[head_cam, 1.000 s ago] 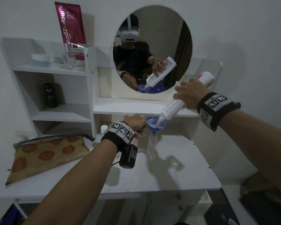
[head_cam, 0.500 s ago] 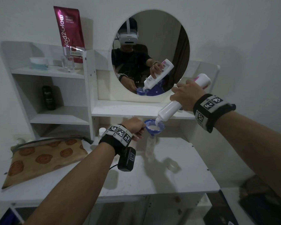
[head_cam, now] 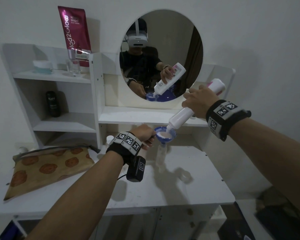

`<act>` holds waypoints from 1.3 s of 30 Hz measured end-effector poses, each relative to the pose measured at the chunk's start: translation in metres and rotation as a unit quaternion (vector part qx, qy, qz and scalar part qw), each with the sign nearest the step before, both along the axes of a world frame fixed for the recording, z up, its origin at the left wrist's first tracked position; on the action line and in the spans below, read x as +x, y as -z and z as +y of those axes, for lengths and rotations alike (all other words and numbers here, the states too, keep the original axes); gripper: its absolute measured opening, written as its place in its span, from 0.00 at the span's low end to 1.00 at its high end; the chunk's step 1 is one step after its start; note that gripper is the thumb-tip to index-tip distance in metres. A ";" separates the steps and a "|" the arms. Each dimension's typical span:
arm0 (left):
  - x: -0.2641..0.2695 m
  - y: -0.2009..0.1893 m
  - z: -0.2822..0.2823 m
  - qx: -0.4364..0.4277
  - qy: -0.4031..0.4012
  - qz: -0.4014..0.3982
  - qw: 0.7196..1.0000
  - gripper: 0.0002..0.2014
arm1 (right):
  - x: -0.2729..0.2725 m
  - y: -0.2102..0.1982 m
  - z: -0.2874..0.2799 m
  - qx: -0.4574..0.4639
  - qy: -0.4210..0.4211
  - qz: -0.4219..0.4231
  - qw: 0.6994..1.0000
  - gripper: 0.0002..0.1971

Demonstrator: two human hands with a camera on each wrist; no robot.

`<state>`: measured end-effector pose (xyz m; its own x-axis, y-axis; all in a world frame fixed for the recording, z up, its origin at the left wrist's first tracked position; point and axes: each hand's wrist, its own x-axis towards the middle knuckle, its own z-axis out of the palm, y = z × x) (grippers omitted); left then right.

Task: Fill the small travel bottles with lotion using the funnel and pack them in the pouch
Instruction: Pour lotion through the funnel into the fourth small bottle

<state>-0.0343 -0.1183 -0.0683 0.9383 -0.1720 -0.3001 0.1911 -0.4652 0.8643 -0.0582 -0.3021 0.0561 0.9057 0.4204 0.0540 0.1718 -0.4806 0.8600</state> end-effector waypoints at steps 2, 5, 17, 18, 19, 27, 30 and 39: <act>0.000 0.000 0.000 0.001 0.000 0.001 1.000 0.12 | 0.000 0.000 -0.001 0.002 0.001 0.004 1.000 0.24; 0.000 -0.001 -0.001 0.000 -0.001 0.002 1.000 0.13 | 0.001 0.001 -0.001 0.010 0.002 0.006 1.000 0.23; -0.001 0.000 0.000 -0.005 0.000 0.006 1.000 0.15 | 0.006 0.007 -0.009 0.027 0.002 0.005 1.000 0.23; 0.000 -0.001 0.000 -0.005 -0.001 0.006 1.000 0.15 | 0.006 0.007 -0.010 0.030 -0.001 0.003 1.000 0.23; 0.000 -0.001 0.000 -0.005 -0.001 0.007 1.000 0.15 | 0.007 0.008 -0.011 0.034 -0.003 0.002 0.999 0.23; 0.000 0.001 0.000 -0.003 -0.001 0.002 1.000 0.14 | 0.013 0.015 -0.023 0.111 0.006 0.014 0.994 0.23; 0.001 0.002 0.000 -0.004 -0.001 0.001 1.000 0.14 | 0.015 0.022 -0.030 0.146 0.018 0.015 0.989 0.22; 0.003 0.002 0.001 0.002 0.004 -0.001 1.000 0.13 | 0.026 0.053 -0.058 0.309 0.068 0.047 0.947 0.20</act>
